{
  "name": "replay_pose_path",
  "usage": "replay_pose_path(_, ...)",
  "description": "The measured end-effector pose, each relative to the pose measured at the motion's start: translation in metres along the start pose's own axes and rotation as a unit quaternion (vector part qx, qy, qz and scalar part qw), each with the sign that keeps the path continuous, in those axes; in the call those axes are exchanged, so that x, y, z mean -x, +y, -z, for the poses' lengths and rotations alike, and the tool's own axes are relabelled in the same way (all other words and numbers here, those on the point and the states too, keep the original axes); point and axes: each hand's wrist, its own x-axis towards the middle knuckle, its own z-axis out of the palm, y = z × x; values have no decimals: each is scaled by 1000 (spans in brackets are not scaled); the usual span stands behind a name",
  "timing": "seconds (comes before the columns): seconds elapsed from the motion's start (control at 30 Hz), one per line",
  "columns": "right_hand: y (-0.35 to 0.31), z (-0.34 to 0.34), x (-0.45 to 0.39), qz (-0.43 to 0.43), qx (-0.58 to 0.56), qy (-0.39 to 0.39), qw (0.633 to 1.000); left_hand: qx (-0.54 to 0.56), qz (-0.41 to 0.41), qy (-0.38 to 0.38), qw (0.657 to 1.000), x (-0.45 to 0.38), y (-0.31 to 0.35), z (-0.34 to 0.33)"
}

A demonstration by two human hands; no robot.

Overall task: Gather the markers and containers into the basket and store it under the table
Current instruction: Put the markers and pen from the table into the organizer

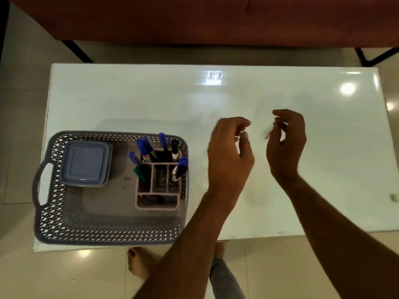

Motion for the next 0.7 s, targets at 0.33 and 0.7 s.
replay_pose_path(0.33,72,3,-59,-296,157,-114,935,-48,55,-56,996,18,-23,-63)
replay_pose_path(0.7,74,-1,-69,-302,156,-102,935,-217,64,-200,953,-18,-55,-157)
